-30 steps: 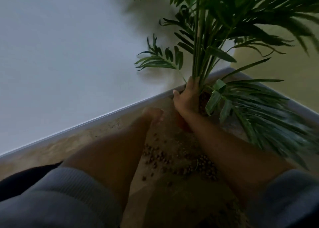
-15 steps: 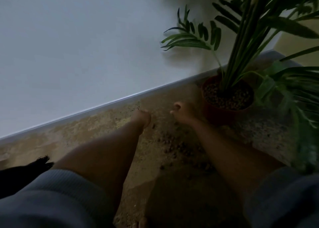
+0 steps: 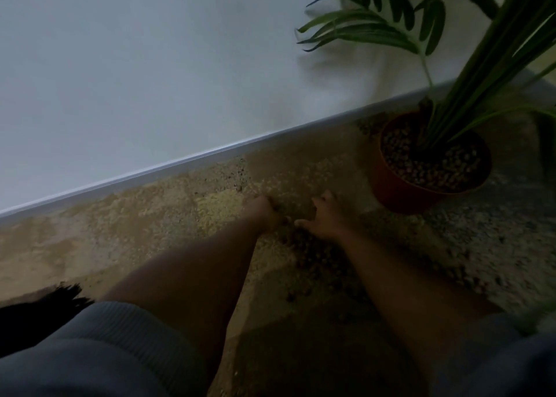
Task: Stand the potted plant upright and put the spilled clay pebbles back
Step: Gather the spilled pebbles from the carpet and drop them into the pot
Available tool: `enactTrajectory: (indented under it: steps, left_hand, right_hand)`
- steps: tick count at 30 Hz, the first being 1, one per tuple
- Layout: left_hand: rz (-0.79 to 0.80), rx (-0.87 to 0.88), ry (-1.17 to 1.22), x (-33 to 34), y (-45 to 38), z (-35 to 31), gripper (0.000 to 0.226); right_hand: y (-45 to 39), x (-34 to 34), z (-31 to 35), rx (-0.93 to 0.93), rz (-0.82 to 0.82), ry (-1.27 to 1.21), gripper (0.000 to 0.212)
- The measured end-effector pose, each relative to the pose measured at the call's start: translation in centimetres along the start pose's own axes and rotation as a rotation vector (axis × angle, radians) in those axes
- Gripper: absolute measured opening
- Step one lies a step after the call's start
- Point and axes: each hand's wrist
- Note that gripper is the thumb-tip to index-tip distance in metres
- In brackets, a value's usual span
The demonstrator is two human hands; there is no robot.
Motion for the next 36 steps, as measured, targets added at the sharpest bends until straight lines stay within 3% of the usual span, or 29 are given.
enactTrajectory:
  steps: [5,9,14,16,19,23,27,32,36]
  left_hand:
    - [-0.015,0.074,-0.183,1.1,-0.9,1.0,0.043]
    - [0.08,0.172,-0.31,1.6,-0.5,1.5,0.047]
    - [0.196,0.233,-0.435,1.6,0.8,1.2,0.094]
    - [0.273,0.239,-0.439,2.0,1.5,1.2,0.1]
    - [0.293,0.244,-0.399,3.0,2.6,1.6,0.089]
    - [0.34,0.278,-0.346,3.5,3.4,1.6,0.056]
    - [0.271,0.29,-0.435,4.0,4.2,1.5,0.058]
    - [0.295,0.258,-0.341,4.5,4.8,1.8,0.047]
    - [0.326,0.23,-0.316,4.6,5.1,2.0,0.02]
  right_hand:
    - [-0.6,1.5,0.6,-0.121,0.027,-0.037,0.056]
    - [0.0,1.5,1.3,-0.252,0.032,0.033,0.03]
    - [1.0,0.9,0.6,-0.295,0.133,0.127,0.029]
    - [1.5,0.8,0.1,-0.288,0.14,0.154,0.032]
    - [2.3,0.8,-0.4,-0.278,0.136,0.201,0.032]
    - [3.6,2.1,-0.2,-0.235,0.127,0.122,0.033]
    - [4.5,3.2,0.3,-0.179,0.08,-0.018,0.026]
    - [5.0,3.2,-0.3,-0.121,0.127,-0.152,0.022]
    - [5.0,3.1,-1.2,-0.094,0.115,-0.216,0.02]
Point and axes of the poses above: each hand's wrist, its own y-axis away from the middle knuckle, its own x-axis out of the palm, z = x × y, and after that the axes turned 1 degree about x, right-handed
